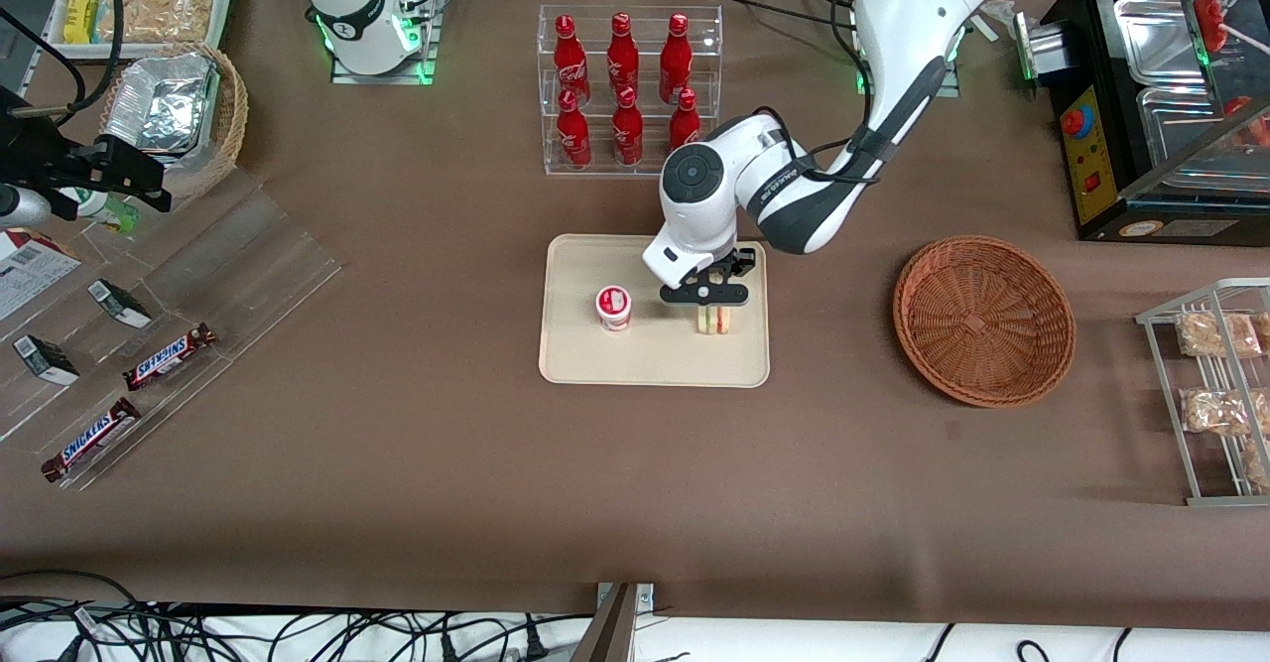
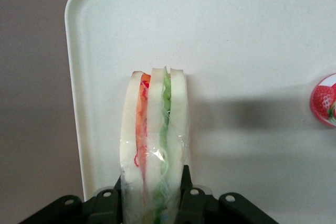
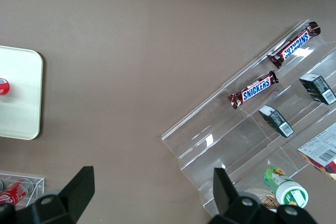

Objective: Place sandwich from basket to tray
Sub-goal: 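Lower the sandwich onto the tray beside the cup and open the left gripper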

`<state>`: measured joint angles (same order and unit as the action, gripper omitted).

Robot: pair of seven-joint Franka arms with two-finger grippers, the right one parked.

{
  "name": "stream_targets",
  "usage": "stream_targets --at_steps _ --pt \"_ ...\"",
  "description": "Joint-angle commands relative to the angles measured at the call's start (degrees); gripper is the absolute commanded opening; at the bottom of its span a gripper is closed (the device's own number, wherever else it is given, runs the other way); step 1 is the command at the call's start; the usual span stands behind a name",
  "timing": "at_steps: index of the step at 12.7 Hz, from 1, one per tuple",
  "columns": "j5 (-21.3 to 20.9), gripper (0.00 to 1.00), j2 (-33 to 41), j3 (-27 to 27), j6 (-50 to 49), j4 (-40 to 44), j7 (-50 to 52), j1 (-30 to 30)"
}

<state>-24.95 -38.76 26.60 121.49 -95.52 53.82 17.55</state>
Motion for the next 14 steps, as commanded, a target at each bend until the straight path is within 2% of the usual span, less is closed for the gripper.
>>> stream_targets --at_steps 1,8,9,10,11,12,14 --pt "-1.8 0.39 -1.8 -0.5 -0.9 3.1 1.5 2.0" --pt "-2.1 0.41 -3.4 -0.8 -0.9 3.2 1.5 2.1" --pt "-2.8 0.54 -3.4 -0.8 -0.9 3.2 1.6 2.1" --pt "-3.3 0.61 -3.6 -0.8 -0.9 4.3 1.6 2.1" --pt "-3.3 0.89 -3.7 -0.8 -1.0 4.7 1.5 2.0" --pt "-3.3 1.0 -3.4 -0.8 -1.0 4.8 1.4 1.6" --pt "-2.8 1.0 -1.6 -0.8 -2.8 6.4 1.4 0.0"
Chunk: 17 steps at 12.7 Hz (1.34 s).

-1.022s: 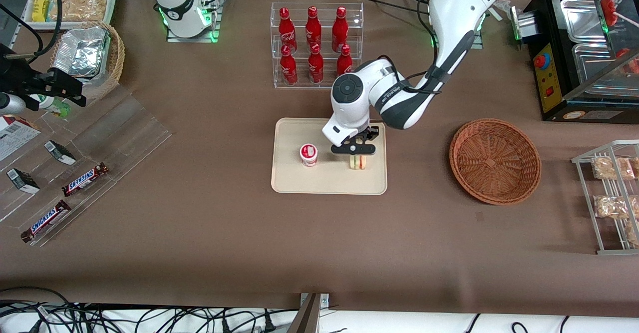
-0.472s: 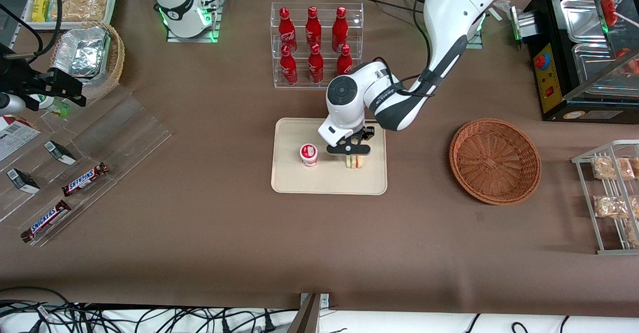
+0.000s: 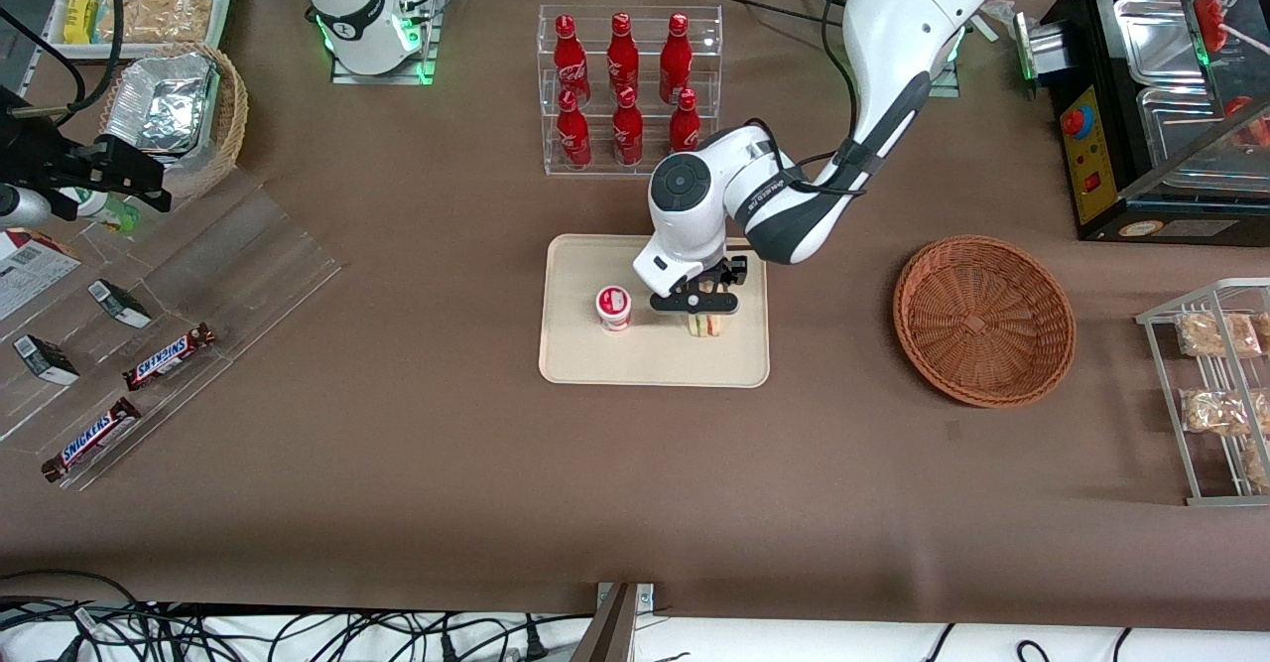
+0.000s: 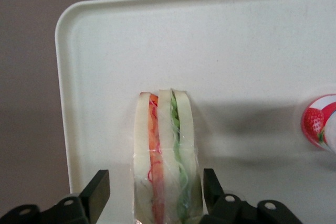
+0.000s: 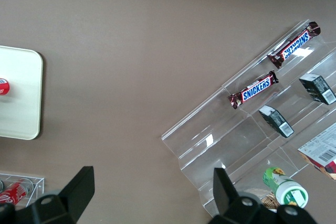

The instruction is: Place sandwich from basket to tray

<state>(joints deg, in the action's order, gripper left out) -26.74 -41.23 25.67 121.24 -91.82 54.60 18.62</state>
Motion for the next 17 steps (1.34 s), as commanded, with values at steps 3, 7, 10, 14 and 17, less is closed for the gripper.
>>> stream_targets --at_steps 3,7,10,14,17 --pt "1.6 1.0 5.5 0.9 -13.2 7.4 -0.6 -5.1" --pt "9.1 1.0 10.6 0.8 -21.9 12.7 -13.3 -12.6" --pt "10.5 1.0 11.5 0.9 -26.7 16.0 -21.4 -18.3" --pt "14.8 1.0 14.5 -1.0 -28.2 16.1 -34.5 -23.6" --pt "20.8 1.0 17.1 -9.5 -28.7 16.1 -47.2 -22.8"
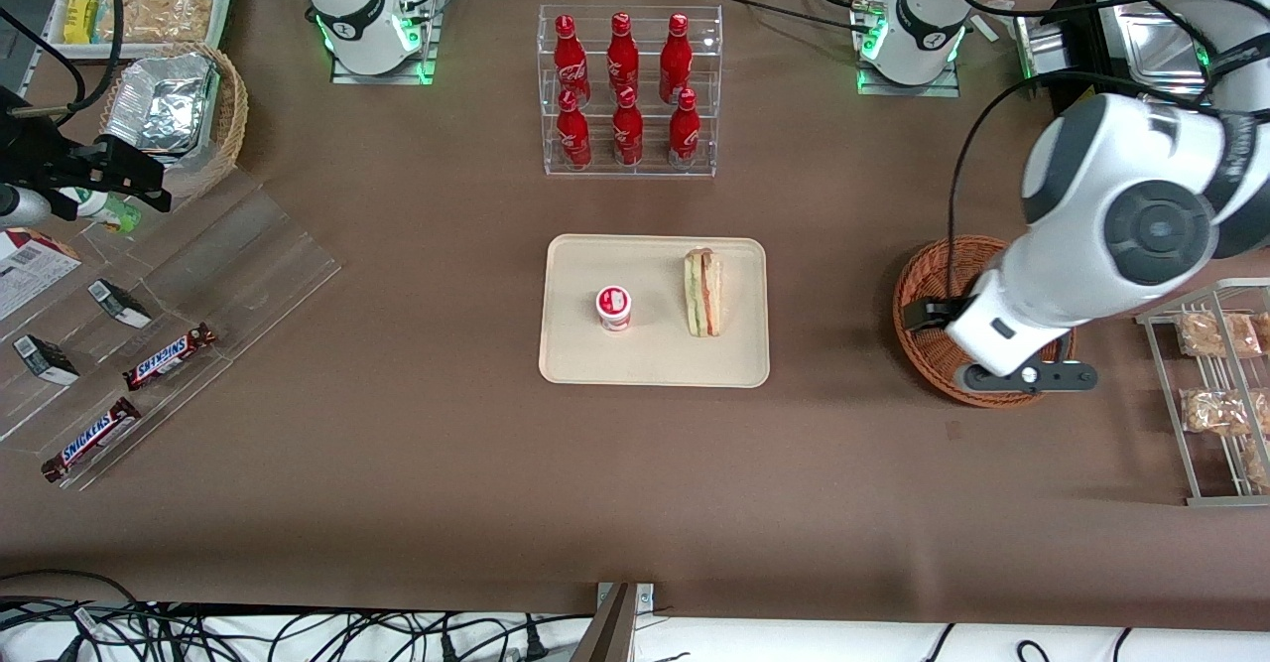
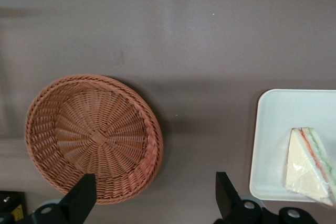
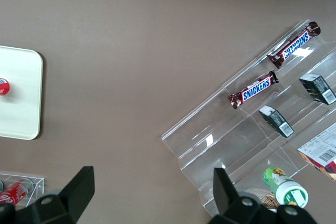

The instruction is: Place sandwich from basket to tray

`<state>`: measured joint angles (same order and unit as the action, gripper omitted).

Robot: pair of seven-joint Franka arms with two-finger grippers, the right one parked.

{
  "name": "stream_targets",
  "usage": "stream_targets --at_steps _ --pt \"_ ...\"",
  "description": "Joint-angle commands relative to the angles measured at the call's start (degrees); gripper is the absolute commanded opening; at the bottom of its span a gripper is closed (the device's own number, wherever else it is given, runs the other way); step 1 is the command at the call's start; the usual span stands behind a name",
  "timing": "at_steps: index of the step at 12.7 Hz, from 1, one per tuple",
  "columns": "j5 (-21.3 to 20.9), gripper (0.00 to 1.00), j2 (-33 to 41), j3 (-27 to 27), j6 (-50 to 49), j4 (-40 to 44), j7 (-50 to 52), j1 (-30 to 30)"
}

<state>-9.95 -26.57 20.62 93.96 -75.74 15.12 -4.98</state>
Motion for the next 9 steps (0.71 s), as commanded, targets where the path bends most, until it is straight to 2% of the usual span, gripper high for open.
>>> stream_targets --at_steps 1,3,6,9 --pt "6.1 1.0 3.2 -7.0 -1.4 0.0 -11.6 1.0" --pt "9.5 1.0 4.1 -10.7 -1.4 0.0 -15.4 1.4" --pt "9.2 1.0 4.9 -14.4 -1.4 0.0 -16.2 3.9" --pt "8.8 1.0 5.2 -14.4 -1.4 0.0 -15.8 4.0"
